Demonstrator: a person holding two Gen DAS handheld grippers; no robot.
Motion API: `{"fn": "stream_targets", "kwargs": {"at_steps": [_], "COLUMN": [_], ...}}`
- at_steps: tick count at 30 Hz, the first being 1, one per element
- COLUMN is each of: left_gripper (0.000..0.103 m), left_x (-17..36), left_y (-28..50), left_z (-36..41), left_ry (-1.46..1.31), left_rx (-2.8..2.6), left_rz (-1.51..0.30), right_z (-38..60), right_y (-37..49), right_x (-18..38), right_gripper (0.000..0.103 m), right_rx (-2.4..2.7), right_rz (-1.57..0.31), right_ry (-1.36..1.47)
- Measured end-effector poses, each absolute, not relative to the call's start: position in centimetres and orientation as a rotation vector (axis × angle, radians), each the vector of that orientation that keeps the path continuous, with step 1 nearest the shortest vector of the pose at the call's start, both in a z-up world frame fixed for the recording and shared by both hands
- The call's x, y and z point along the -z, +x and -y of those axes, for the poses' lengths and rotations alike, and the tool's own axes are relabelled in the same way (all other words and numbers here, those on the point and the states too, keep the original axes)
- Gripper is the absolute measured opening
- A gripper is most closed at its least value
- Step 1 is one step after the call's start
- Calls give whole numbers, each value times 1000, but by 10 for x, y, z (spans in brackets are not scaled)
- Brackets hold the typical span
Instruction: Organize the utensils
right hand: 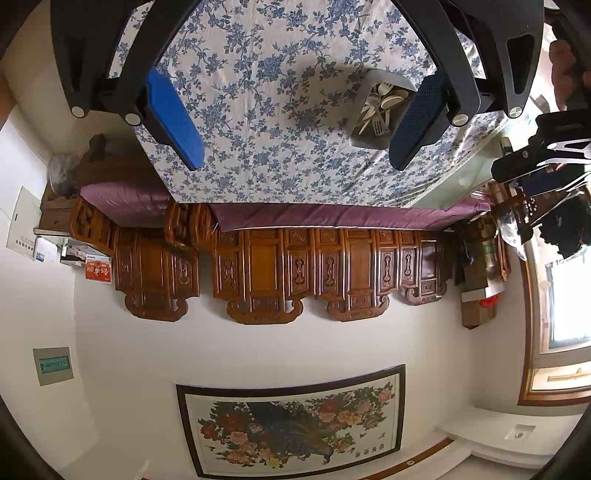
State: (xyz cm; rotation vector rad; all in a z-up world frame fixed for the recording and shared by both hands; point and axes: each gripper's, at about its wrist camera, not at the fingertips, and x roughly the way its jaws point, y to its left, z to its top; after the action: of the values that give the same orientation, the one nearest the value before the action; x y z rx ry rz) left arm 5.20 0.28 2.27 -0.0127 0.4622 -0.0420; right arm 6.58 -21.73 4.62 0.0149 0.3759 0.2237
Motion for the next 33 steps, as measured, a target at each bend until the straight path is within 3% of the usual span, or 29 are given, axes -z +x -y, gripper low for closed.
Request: {"fn": "stream_targets", "kwargs": {"at_steps": [33], "left_gripper": [96], "left_x": [-20], "left_y": [50], "left_z": [0], "left_ry": [-18], "left_rx": [55], "left_rz": [-470], "right_z": [216], "right_y": [66], "right_x": [-45], "right_gripper": [101], "right_rx": [-225], "right_rz": [-377], "right_ry": [15]}}
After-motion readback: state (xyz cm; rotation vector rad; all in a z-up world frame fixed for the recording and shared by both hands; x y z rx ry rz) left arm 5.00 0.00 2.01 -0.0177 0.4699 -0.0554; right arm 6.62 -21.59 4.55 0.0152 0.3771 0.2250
